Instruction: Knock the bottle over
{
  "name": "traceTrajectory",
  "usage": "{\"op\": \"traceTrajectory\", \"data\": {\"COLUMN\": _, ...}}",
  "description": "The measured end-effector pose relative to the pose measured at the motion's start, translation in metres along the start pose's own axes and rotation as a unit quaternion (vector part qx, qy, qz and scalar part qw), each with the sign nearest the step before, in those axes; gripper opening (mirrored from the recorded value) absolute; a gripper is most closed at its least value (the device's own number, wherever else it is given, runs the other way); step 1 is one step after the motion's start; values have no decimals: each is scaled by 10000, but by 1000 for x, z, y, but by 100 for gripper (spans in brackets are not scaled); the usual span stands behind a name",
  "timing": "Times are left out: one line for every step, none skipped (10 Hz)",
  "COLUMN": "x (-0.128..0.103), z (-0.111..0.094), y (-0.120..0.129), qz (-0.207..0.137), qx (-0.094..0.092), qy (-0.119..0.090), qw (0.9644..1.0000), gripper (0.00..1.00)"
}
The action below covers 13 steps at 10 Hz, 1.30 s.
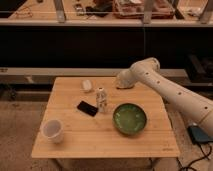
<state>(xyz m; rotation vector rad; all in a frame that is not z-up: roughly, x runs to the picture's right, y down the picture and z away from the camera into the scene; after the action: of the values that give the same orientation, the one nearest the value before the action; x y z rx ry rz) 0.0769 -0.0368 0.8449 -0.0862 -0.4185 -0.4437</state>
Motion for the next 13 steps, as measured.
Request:
{"op": "traceTrajectory", "data": {"x": -4, "z": 10, "y": -2, "qz": -18, "qx": 22, "qy": -49, "qw": 10000, "gripper": 0}}
{"op": "traceTrajectory", "data": {"x": -6, "z": 19, "y": -3, "qz": -30, "qx": 49, "qy": -93, "qw": 9999, "gripper": 0}}
{"op": "traceTrajectory", "data": {"x": -8, "z": 28, "y": -5, "qz": -21, "qx": 89, "qy": -148, "qw": 9998, "gripper": 0}}
{"op": "traceTrajectory", "data": {"x": -11, "z": 35, "y": -6, "qz": -8, "qx": 130, "qy": -222, "qw": 9997, "gripper": 0}}
{"op": "traceTrajectory", "data": {"x": -19, "z": 39, "y": -7, "qz": -47, "qx": 169, "qy": -304, "qw": 9994, "gripper": 0}}
{"op": "traceTrajectory", "data": {"x": -29, "z": 40, "y": -9, "qz": -111, "qx": 208, "qy": -386, "qw": 9990, "gripper": 0}}
{"op": "traceTrajectory", "data": {"x": -46, "z": 39, "y": -9, "qz": -250, "qx": 274, "qy": -511, "qw": 9980, "gripper": 0}}
{"op": "traceTrajectory", "data": {"x": -60, "z": 36, "y": -9, "qz": -358, "qx": 325, "qy": -612, "qw": 9970, "gripper": 0}}
{"op": "traceTrajectory", "data": {"x": -80, "z": 30, "y": -8, "qz": -489, "qx": 387, "qy": -753, "qw": 9952, "gripper": 0}}
{"op": "traceTrajectory", "data": {"x": -102, "z": 24, "y": -3, "qz": -648, "qx": 409, "qy": -904, "qw": 9930, "gripper": 0}}
{"op": "traceTrajectory", "data": {"x": -118, "z": 18, "y": 3, "qz": -799, "qx": 411, "qy": -1003, "qw": 9909, "gripper": 0}}
{"op": "traceTrajectory", "data": {"x": -130, "z": 13, "y": 8, "qz": -941, "qx": 412, "qy": -1082, "qw": 9888, "gripper": 0}}
{"op": "traceTrajectory", "data": {"x": -143, "z": 7, "y": 15, "qz": -1126, "qx": 390, "qy": -1121, "qw": 9865, "gripper": 5}}
